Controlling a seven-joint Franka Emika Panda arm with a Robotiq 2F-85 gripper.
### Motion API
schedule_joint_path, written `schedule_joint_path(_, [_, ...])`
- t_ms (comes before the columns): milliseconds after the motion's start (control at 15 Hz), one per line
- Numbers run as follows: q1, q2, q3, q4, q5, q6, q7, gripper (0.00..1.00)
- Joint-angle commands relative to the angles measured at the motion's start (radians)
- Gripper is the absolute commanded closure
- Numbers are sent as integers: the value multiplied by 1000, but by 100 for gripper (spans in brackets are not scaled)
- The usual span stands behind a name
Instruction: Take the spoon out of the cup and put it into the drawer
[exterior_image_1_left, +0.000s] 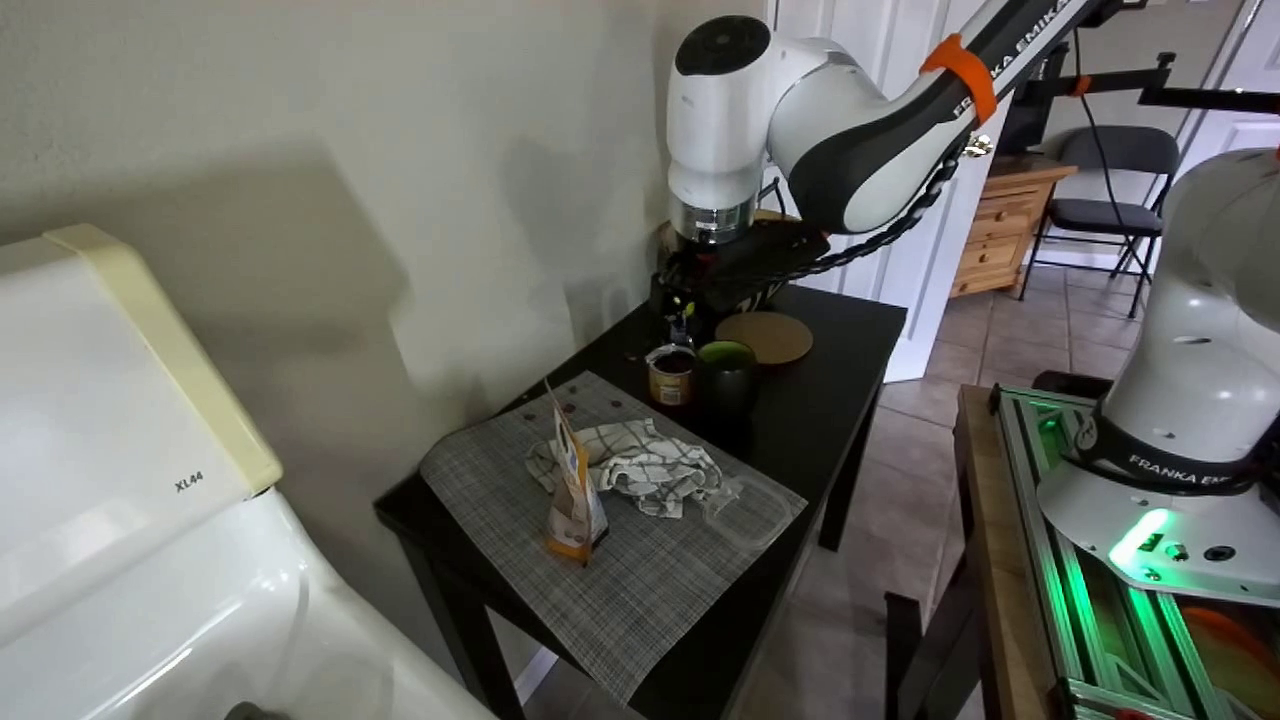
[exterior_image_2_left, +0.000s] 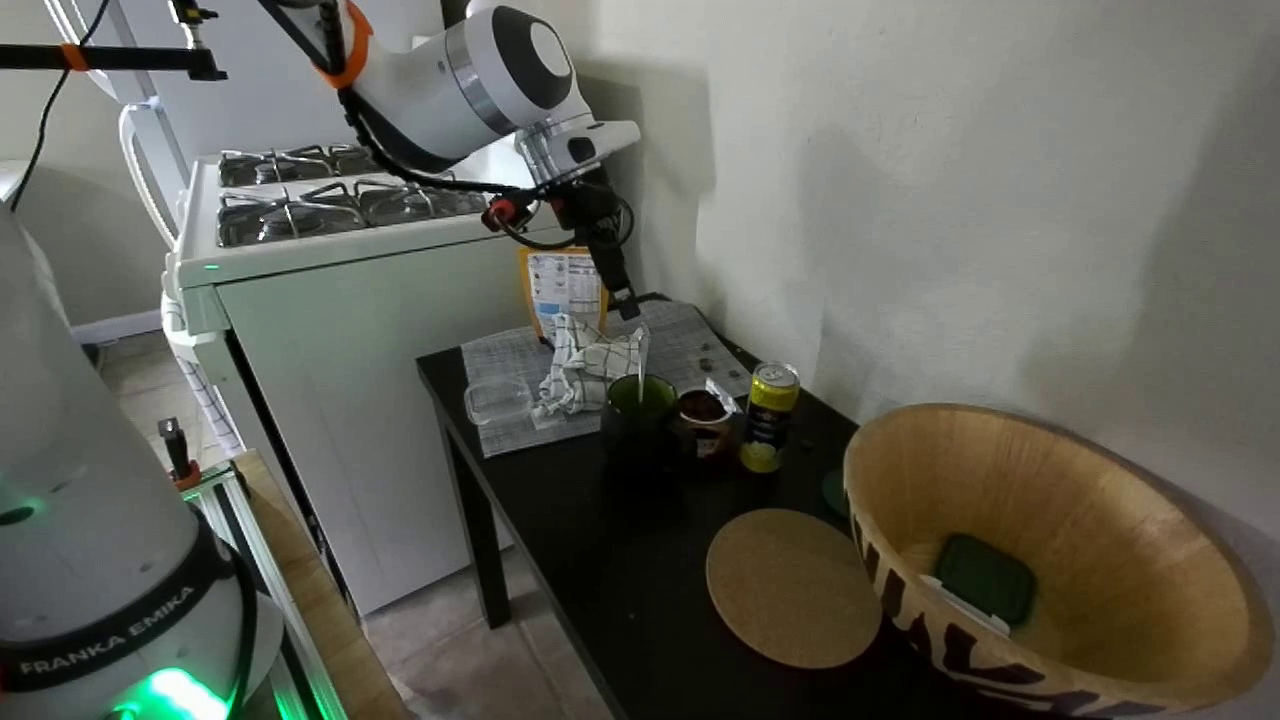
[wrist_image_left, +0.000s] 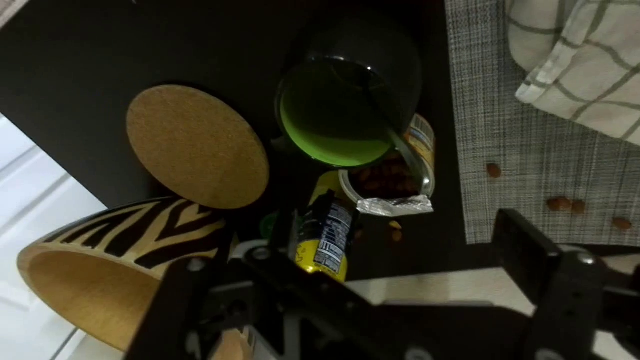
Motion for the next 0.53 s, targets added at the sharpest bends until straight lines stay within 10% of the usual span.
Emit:
schedule_joint_path(0, [-14, 34, -12, 24, 17, -48, 17, 0])
schedule_joint_path(467, [-17, 129, -38, 81, -10, 6, 18, 0])
